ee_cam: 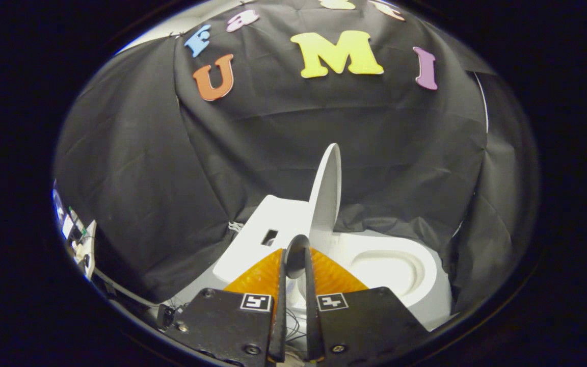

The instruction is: Open the toilet lid.

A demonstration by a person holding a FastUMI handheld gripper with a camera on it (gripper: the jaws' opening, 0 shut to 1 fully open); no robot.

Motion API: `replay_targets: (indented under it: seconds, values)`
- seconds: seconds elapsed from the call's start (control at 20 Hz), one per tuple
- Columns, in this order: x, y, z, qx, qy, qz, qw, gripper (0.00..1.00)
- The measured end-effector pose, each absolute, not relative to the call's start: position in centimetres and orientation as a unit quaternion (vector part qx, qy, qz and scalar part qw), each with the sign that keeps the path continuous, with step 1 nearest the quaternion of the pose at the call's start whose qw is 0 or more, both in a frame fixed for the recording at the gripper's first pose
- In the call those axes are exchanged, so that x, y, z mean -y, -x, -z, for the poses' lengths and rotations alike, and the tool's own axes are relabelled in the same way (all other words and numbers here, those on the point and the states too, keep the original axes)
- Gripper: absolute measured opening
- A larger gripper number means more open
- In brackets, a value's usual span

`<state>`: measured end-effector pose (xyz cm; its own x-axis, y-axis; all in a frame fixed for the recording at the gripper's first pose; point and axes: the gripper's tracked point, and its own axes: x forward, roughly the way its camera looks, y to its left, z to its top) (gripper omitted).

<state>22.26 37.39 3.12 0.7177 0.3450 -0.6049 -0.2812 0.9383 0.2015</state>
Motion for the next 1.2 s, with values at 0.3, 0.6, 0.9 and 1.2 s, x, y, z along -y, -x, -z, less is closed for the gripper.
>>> replay_targets:
  seconds: [0.3, 0.6, 0.9, 1.2]
  values:
    - [-40.7, -22.1, -3.0, -0.335, -0.033, -0.185, 0.923, 0.19]
    - [-43.7, -21.9, -2.6, -0.328, -0.005, -0.2, 0.923, 0.19]
    - [-45.9, -22.2, -2.4, -0.332, 0.001, -0.212, 0.919, 0.19]
    - [-47.6, -22.1, -2.1, -0.331, 0.016, -0.223, 0.917, 0.19]
